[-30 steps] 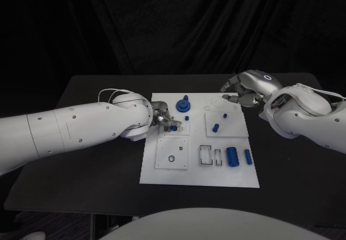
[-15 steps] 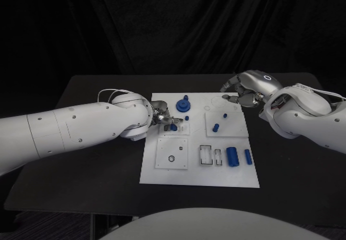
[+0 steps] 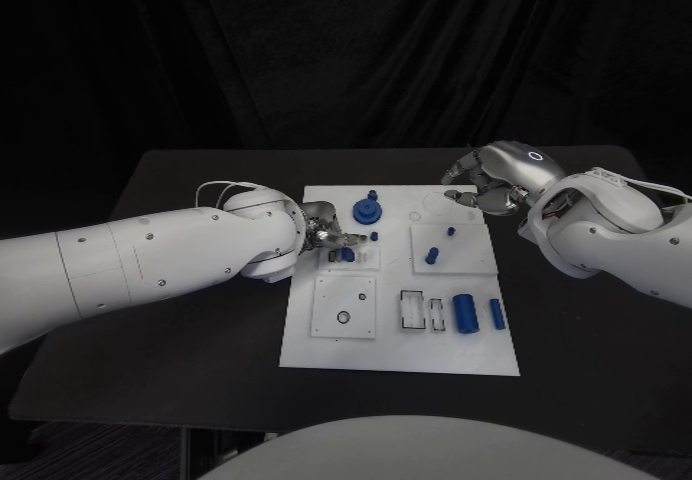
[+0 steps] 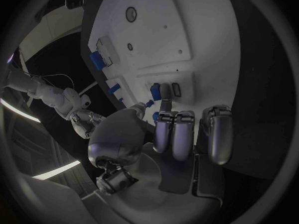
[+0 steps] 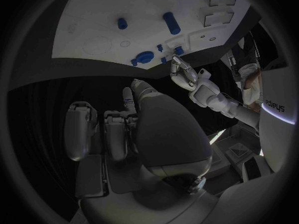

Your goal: Assemble the parts on the task board

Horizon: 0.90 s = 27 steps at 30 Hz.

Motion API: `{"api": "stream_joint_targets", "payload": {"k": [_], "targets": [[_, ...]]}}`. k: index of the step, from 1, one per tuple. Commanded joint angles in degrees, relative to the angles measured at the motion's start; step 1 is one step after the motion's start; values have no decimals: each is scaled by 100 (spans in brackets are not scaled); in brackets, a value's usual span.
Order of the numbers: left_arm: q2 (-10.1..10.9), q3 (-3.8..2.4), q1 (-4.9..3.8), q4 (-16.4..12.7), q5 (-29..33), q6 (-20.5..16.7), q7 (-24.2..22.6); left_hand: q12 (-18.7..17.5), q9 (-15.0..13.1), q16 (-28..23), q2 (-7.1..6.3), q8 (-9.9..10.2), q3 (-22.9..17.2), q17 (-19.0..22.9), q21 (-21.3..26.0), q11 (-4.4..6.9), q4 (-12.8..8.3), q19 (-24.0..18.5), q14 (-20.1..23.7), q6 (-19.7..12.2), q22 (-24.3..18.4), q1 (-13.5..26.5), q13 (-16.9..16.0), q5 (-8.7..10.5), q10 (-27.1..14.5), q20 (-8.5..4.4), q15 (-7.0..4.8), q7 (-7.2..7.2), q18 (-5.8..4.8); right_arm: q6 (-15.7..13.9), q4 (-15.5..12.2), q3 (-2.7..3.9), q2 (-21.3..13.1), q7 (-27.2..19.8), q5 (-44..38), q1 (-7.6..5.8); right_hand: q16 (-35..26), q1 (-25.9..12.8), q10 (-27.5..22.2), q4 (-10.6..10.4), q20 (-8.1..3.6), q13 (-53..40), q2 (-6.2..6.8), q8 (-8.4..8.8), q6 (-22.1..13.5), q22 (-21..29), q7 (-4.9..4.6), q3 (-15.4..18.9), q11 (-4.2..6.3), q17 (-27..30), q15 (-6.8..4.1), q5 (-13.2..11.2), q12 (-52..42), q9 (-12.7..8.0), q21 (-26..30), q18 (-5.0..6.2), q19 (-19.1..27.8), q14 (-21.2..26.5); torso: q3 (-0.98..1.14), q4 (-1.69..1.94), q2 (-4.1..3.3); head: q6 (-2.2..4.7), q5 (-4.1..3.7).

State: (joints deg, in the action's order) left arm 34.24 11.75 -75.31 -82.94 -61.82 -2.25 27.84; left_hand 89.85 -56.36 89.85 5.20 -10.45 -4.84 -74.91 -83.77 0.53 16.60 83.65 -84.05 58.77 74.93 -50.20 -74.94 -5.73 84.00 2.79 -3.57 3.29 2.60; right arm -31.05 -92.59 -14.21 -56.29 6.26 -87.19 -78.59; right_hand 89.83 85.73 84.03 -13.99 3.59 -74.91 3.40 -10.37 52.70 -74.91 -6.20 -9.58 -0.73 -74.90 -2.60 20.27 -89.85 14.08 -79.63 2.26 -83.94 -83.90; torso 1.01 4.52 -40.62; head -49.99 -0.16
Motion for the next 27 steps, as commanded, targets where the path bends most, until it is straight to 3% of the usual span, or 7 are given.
{"api": "stream_joint_targets", "payload": {"k": [1,9,13,27], "targets": [[-14,33,63,1,12,-22,-110,15,-47,15,49,-38,43,-1509,18,15,-9,16,-595,46,806,-25,-1506,-32,600,22,5,-3,-19,11,-4,4,-4,88,-37,13,17,9,597,-5,45,-1509,-35,28,5,-1159,-18,-21,-42,-1510,27,16,-15,-7,30,38,-23,-610,1,0,-2,-1,-1],[-17,33,77,2,12,-33,-121,15,-247,15,82,-154,111,-1509,18,46,-21,25,-595,61,822,-169,-1506,-111,600,-4,-23,-38,-21,10,-5,4,-6,85,-37,14,17,6,597,-10,45,-1509,-44,30,3,-1159,-17,-28,-42,-1510,28,27,-15,-10,31,38,-23,-610,2,0,-3,-1,-2],[-16,33,83,3,12,-54,-150,15,-635,15,127,-351,216,-1509,30,58,-14,23,-595,-93,831,-266,-1506,-113,600,-21,-35,-48,-19,10,-4,4,-9,85,-37,14,17,6,597,-10,45,-1509,-44,30,3,-1159,-17,-28,-42,-1510,28,27,-15,-10,31,38,-23,-610,4,0,-3,-1,-4],[-21,33,101,-30,12,-191,-191,15,-807,15,156,-439,249,-1509,28,68,-41,32,-595,-142,848,-401,-1506,-204,600,-28,-43,-63,-22,1,-10,4,-17,86,-37,14,17,2,597,-13,45,-1509,-50,33,1,-1158,-17,-32,-42,-1510,27,36,-15,-12,32,38,-23,-610,3,4,0,-1,-7]]}}
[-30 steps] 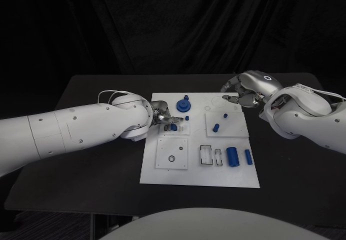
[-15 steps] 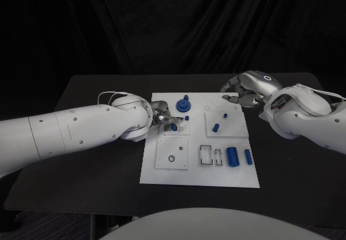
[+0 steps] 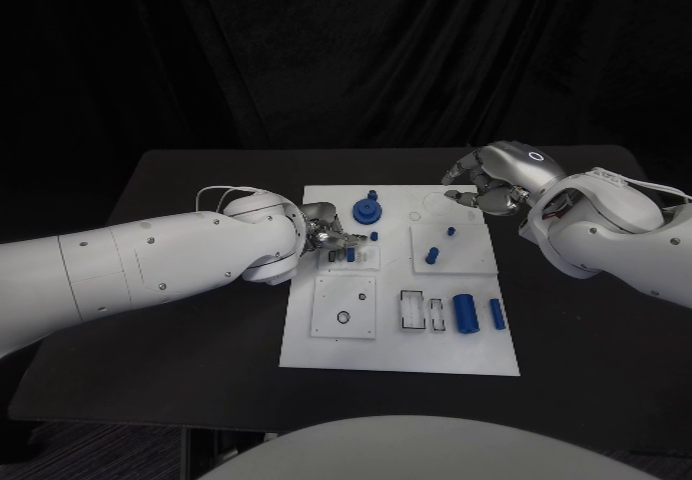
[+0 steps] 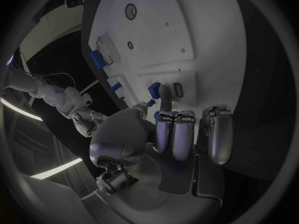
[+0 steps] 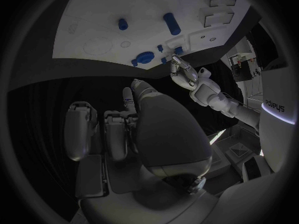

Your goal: Assemble the parts on the task board

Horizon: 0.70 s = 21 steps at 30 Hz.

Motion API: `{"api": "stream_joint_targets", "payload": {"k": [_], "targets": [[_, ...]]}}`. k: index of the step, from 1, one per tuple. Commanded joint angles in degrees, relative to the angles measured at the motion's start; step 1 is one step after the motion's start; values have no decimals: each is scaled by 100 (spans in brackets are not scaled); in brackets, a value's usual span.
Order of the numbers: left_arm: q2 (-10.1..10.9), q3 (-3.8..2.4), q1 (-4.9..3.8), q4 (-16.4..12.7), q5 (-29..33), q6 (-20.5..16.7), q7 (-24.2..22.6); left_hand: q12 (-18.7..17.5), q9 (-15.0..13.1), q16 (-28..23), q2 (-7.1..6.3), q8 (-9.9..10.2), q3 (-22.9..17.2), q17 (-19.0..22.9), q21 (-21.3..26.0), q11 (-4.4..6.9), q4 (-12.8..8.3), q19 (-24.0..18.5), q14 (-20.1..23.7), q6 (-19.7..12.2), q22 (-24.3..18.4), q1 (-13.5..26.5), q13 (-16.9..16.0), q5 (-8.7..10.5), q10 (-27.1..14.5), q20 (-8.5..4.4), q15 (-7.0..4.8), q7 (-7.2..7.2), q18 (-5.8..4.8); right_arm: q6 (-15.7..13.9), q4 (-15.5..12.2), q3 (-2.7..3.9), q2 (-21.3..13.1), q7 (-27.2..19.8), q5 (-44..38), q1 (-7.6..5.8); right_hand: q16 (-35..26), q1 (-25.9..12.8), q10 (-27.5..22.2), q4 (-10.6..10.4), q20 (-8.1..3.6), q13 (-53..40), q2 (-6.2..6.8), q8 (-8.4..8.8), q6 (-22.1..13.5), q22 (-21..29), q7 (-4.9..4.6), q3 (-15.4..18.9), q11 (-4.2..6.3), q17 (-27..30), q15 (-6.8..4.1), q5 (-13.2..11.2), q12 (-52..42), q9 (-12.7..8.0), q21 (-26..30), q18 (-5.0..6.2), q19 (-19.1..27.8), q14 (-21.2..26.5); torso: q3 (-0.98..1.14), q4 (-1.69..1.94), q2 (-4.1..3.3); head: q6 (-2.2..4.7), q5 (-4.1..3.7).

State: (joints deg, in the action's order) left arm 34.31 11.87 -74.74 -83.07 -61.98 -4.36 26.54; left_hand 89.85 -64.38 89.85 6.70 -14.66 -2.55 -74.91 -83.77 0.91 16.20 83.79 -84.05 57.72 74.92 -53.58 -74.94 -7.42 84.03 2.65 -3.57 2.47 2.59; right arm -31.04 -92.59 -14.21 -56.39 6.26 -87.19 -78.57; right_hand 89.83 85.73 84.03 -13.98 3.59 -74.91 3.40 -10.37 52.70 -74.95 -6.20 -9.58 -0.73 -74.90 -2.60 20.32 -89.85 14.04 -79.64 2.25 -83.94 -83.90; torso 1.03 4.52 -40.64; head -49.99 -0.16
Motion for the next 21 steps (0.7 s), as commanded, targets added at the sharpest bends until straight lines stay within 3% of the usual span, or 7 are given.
{"api": "stream_joint_targets", "payload": {"k": [1,13,18,21], "targets": [[-30,22,45,-13,28,43,-43,15,-5,15,8,-18,20,-1509,29,29,-1,18,-595,-37,849,-66,-1506,-38,597,-14,-43,19,-21,0,-11,4,-9,85,-37,12,17,2,597,-14,45,-1509,-50,33,1,-1155,-17,-32,-42,-1510,27,31,-15,-8,33,39,-23,-610,0,4,3,-1,-8],[-23,22,52,-11,28,61,-23,15,-38,15,3,-12,21,-1509,34,31,-30,16,-595,-77,849,-156,-1506,-67,597,-17,-46,21,-20,1,-17,4,-19,84,-37,12,17,-2,597,-17,45,-1509,-55,36,-3,-1154,-18,-37,-42,-1510,27,42,-15,-11,34,39,-23,-610,5,-6,3,-1,16],[20,21,54,-75,28,-251,-170,15,-123,15,-41,-53,47,-1509,5,31,-53,47,-595,-110,885,-258,-1506,-78,597,-19,-47,18,-32,-10,-23,4,-28,77,-37,12,17,-2,597,-17,45,-1509,-55,36,-3,-1154,-18,-37,-42,-1510,27,42,-15,-11,34,39,-23,-610,2,2,4,-1,19],[95,21,53,-165,28,-509,-230,15,-278,15,-106,-138,123,-1509,-42,45,-25,98,-595,-131,940,-398,-1506,-229,597,-30,-59,0,-48,-12,-28,4,-44,76,-37,12,17,-3,597,-18,45,-1509,-55,37,-5,-1154,-18,-38,-42,-1510,27,45,-15,-12,36,39,-22,-610,2,3,3,-1,22]]}}
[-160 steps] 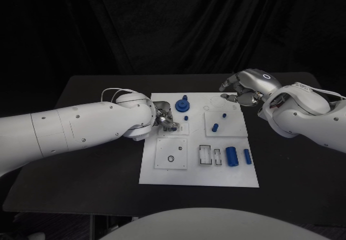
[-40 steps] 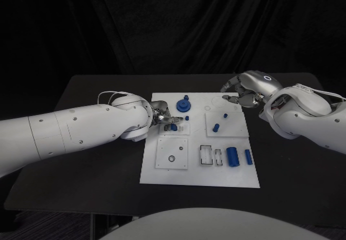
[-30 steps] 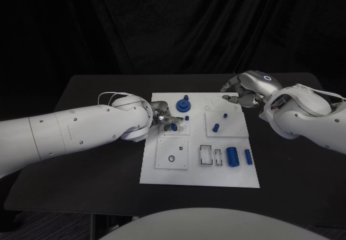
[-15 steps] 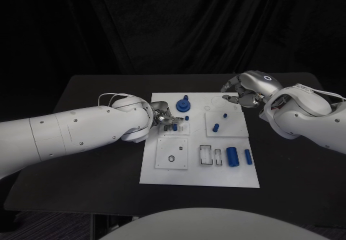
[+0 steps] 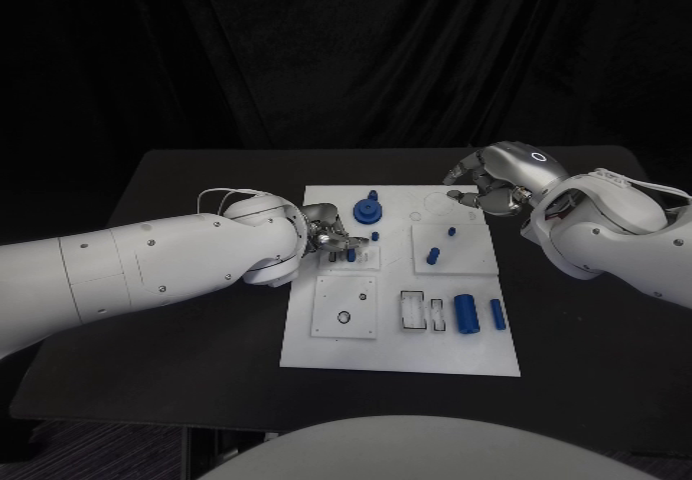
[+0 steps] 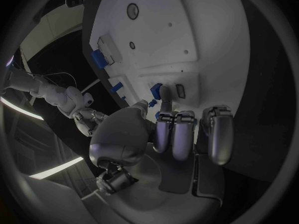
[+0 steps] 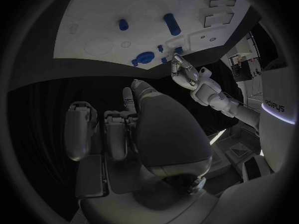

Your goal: Assemble the parts on the task board

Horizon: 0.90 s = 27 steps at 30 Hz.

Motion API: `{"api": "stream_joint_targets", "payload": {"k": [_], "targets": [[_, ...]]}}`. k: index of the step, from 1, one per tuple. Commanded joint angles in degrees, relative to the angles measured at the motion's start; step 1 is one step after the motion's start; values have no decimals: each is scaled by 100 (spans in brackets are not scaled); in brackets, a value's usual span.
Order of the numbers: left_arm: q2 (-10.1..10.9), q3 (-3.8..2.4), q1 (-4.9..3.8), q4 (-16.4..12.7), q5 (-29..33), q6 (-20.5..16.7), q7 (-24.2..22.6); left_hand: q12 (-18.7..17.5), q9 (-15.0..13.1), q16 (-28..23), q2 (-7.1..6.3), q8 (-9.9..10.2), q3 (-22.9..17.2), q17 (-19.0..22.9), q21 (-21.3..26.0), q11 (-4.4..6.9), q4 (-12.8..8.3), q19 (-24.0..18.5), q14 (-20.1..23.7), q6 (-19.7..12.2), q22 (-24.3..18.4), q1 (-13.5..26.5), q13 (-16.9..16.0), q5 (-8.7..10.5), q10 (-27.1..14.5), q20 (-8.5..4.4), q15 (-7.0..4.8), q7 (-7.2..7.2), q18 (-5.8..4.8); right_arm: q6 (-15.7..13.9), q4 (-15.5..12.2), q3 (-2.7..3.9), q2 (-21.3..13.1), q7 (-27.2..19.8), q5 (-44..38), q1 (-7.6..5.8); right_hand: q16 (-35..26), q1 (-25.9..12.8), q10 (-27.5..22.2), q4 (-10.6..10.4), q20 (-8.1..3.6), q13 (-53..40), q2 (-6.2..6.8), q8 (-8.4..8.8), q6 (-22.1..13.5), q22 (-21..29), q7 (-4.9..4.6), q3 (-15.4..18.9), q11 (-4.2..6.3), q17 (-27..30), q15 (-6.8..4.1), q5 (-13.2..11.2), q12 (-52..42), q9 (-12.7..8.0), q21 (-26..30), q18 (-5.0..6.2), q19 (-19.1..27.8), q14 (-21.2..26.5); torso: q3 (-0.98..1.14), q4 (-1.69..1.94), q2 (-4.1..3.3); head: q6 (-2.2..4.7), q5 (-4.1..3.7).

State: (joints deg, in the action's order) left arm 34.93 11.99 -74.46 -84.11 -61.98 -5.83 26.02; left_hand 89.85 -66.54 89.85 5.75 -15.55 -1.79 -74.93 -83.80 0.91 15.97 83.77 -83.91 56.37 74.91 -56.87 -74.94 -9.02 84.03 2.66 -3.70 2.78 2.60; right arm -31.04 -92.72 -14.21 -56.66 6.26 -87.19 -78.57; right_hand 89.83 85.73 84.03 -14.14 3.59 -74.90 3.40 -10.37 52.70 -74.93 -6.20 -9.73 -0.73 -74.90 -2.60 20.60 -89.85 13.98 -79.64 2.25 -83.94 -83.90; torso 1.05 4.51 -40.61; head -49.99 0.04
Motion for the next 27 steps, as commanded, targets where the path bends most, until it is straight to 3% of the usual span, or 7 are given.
{"api": "stream_joint_targets", "payload": {"k": [1,6,11,16,18,23,27], "targets": [[74,8,25,-102,27,-437,-182,15,-62,15,-11,-49,47,-1507,-39,45,-2,100,-609,4,941,-69,-1506,-69,597,-31,-46,-30,-48,-13,-17,4,-23,76,-36,12,17,-6,597,-3,45,-1510,-55,40,-8,-1154,-18,-25,-42,-1510,27,24,-15,-9,41,41,-20,-610,0,4,0,-1,3],[288,7,-45,-280,27,-590,-109,15,-181,15,-65,-122,125,-1507,-70,74,19,136,-609,41,979,-236,-1506,-229,597,-53,-71,-63,-58,-15,-14,4,-39,88,-36,11,17,-14,597,-9,45,-1510,-56,41,-9,-1152,-20,-24,-43,-1510,27,28,-15,-10,46,42,-18,-610,-4,1,-3,-1,18],[443,7,-255,-361,27,-576,-73,15,-191,15,-63,-112,138,-1507,-48,78,28,119,-609,28,962,-296,-1506,-287,597,-59,-76,-66,-51,-35,-14,4,-49,99,-36,11,17,-24,597,-16,45,-1510,-58,42,-10,-1153,-21,-24,-44,-1510,28,34,-15,-12,45,41,-19,-610,-6,-2,-2,-1,49],[535,7,-500,-394,27,-504,-126,15,-221,15,-65,-84,139,-1507,-32,84,14,111,-609,8,962,-546,-1506,-515,597,-69,-83,-71,-48,-40,-5,4,-50,110,-36,10,17,-37,597,-28,45,-1510,-63,44,-11,-1153,-21,-26,-43,-1510,28,42,-15,-15,44,41,-20,-610,-7,-2,3,-1,103],[533,7,-560,-360,27,-468,-156,15,-236,15,-74,-79,130,-1507,-34,85,-15,114,-609,-8,968,-645,-1506,-600,597,-70,-84,-71,-50,-41,1,4,-44,110,-36,10,17,-37,597,-28,45,-1510,-63,44,-11,-1153,-21,-26,-43,-1510,28,42,-15,-15,44,41,-20,-610,1,-3,10,-1,126],[449,7,-644,-130,27,-358,-210,15,-304,15,-80,-67,10,-1507,-33,93,-157,118,-609,-76,983,-1023,-1506,-697,597,-74,-89,-82,-51,-42,15,4,-16,102,-36,10,17,-41,597,-31,45,-1510,-66,45,-12,-1152,-20,-29,-43,-1510,28,47,-15,-16,47,41,-19,-610,14,-5,15,-1,140],[348,7,-666,97,27,-195,-141,15,-317,15,-87,-67,-3,-1507,-54,93,-161,137,-609,-81,1003,-1057,-1506,-657,597,-75,-89,-79,-59,-41,23,4,-9,95,-36,10,17,-43,597,-34,45,-1510,-70,46,-13,-1152,-19,-32,-42,-1510,28,52,-15,-17,47,41,-19,-610,4,5,-5,-1,135]]}}
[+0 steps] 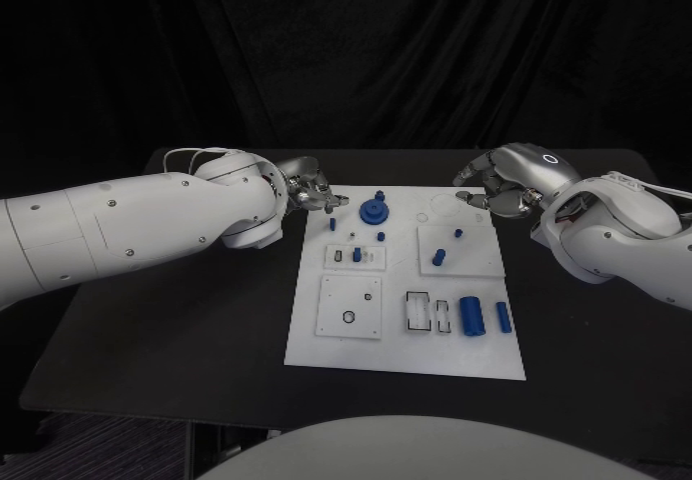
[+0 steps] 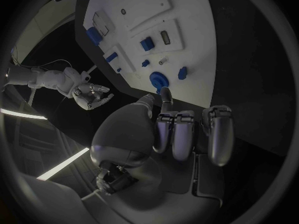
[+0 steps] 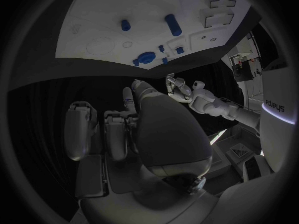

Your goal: Assemble the parts on the task board

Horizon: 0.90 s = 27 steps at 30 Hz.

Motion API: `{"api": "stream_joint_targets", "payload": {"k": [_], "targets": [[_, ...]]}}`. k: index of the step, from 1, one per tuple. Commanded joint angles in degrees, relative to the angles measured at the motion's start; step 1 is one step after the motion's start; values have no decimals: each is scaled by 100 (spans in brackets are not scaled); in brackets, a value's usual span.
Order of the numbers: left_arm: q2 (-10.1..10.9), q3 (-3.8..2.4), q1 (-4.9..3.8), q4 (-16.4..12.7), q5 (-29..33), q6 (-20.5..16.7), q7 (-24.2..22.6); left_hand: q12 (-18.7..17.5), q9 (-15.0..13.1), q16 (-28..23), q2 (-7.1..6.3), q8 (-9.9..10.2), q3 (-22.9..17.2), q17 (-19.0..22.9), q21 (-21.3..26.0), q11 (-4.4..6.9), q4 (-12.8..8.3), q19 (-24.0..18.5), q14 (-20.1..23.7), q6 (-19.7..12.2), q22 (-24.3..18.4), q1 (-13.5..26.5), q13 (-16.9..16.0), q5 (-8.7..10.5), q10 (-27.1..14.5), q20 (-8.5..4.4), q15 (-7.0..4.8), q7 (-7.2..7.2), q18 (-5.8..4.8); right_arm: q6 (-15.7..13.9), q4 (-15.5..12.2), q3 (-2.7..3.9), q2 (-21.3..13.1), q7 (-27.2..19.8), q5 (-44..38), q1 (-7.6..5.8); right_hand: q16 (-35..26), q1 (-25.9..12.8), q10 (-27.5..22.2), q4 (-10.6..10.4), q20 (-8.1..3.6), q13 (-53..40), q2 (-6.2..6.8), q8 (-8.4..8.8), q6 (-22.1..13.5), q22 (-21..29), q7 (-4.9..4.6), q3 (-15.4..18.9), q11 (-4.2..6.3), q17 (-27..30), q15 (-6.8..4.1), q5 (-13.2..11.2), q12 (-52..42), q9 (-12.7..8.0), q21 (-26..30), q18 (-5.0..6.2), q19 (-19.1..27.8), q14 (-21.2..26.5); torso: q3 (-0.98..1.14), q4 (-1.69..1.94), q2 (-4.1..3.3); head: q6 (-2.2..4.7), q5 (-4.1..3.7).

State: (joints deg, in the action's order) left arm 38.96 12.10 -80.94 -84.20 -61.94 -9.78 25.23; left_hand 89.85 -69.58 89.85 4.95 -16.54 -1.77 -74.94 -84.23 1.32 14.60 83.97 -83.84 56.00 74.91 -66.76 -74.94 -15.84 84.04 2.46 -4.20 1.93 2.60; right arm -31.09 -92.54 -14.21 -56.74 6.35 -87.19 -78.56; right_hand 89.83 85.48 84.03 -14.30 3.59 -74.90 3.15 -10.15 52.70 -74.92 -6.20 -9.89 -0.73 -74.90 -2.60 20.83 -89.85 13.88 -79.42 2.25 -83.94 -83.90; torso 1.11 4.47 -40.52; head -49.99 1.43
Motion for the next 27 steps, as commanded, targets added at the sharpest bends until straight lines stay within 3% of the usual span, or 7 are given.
{"api": "stream_joint_targets", "payload": {"k": [1,7,14,18,26,27], "targets": [[-82,-3,-20,163,23,255,-29,15,-22,15,-8,27,-7,-1506,-17,51,-13,124,-616,-40,1011,-70,-1506,58,596,-55,-40,8,-61,-37,9,4,-1,85,-37,10,17,-18,597,-18,45,-1510,-46,25,-13,-1154,-19,-16,-42,-1510,28,29,-15,-8,24,41,-19,-610,-1,10,-16,-1,-1],[-259,-2,-20,514,23,545,136,15,-93,15,-20,-13,3,-1506,-30,50,52,138,-616,-8,1030,-61,-1506,262,596,-54,-37,7,-66,-36,40,4,9,73,-37,10,17,-20,597,-21,45,-1510,-53,25,-12,-1154,-18,-22,-42,-1510,27,37,-15,-9,24,41,-20,-610,-2,1,-34,-1,18],[-445,-2,18,841,23,827,210,15,-206,15,-57,-54,83,-1506,-32,40,153,145,-616,-21,1042,36,-1506,474,596,-50,-31,20,-68,-33,48,4,31,46,-37,10,17,-22,597,-23,45,-1510,-55,25,-12,-1155,-18,-23,-41,-1510,27,41,-15,-10,23,41,-20,-610,-20,-15,-42,-1,30],[-504,-2,49,931,23,953,219,15,-282,15,-38,-61,241,-1506,-20,27,199,140,-616,-24,1043,294,-1506,734,596,-39,-18,35,-65,-29,45,4,29,41,-37,11,17,-25,597,-26,44,-1510,-58,26,-12,-1154,-18,-26,-41,-1510,27,48,-15,-11,24,41,-20,-610,-15,-17,-43,-1,35],[-553,-2,99,1006,23,1175,247,15,-294,15,-38,-35,258,-1506,8,22,164,118,-616,-59,1025,281,-1506,717,596,-35,-13,36,-56,-28,34,4,20,41,-37,11,17,-25,597,-26,44,-1510,-58,26,-12,-1154,-18,-26,-41,-1510,27,48,-15,-11,24,41,-20,-610,-21,-19,-35,-1,70],[-556,-2,104,1012,23,1195,253,15,-296,15,-36,-27,256,-1506,12,22,154,115,-616,-68,1023,266,-1506,703,596,-34,-13,39,-55,-28,33,4,19,41,-37,11,17,-25,597,-26,44,-1510,-58,26,-12,-1154,-18,-26,-41,-1510,27,48,-15,-11,24,41,-20,-610,-14,-22,-33,-1,74]]}}
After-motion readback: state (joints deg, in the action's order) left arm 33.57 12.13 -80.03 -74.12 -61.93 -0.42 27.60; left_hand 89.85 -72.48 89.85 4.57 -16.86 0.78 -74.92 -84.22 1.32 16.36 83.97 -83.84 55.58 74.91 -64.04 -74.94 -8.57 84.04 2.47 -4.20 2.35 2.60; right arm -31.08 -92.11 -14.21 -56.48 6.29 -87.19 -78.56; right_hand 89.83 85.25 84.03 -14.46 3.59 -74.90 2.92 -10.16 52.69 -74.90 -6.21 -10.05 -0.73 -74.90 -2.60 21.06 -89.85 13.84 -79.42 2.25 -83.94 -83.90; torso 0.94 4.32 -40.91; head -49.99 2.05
